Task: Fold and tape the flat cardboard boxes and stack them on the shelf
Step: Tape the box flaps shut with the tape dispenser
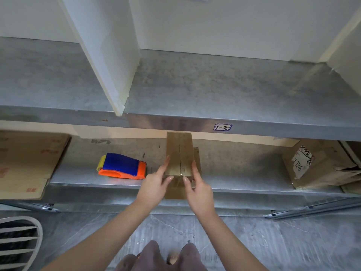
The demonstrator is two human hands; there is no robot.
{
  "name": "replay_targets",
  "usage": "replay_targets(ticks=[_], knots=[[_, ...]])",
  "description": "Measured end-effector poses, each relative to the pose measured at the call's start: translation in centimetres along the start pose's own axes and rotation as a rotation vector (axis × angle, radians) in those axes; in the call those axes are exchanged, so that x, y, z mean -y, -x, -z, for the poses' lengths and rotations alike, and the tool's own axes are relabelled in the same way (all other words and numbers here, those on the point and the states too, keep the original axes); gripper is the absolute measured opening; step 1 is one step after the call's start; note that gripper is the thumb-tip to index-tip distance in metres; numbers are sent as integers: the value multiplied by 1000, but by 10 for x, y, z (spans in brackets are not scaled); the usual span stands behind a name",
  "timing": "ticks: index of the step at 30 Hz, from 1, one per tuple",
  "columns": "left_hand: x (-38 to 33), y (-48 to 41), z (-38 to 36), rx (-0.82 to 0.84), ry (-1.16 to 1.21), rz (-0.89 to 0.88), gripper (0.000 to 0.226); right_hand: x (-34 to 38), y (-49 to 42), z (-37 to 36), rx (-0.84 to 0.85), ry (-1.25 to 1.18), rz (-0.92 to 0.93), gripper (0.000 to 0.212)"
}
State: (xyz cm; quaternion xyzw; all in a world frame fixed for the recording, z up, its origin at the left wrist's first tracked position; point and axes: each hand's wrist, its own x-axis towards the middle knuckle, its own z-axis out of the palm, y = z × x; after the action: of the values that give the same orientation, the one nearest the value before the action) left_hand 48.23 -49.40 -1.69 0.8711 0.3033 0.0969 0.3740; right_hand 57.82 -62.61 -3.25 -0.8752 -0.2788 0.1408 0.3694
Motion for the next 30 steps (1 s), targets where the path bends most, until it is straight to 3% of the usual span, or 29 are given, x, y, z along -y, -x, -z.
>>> replay_targets(ticks=[3,7,9,12,16,21,25,28,30], knots=[[11,-15,16,100,190,39,68,0,-16,18,-7,-158,-18,51],[7,-30,22,287,598,221,95,10,-41,28,238,-476,-160,82],[2,-31,19,281,620,240,92,13,-44,28,283,-509,-210,79],[0,-22,16,193,597,252,86,12,-38,30,191,-509,-206,68],[-4,-8,12,206,682,298,104,6,-29,30,247,-561,-247,73],[-28,3,17,156,779,253,71,6,-12,36,220,-645,-283,65],[-48,7,36,116,666,179,53,16,-6,54,87,-600,-126,61],[-62,5,50,57,742,174,30,23,0,67,90,-606,-12,55],[-68,4,57,24,771,157,34,29,5,72,72,-604,16,54]])
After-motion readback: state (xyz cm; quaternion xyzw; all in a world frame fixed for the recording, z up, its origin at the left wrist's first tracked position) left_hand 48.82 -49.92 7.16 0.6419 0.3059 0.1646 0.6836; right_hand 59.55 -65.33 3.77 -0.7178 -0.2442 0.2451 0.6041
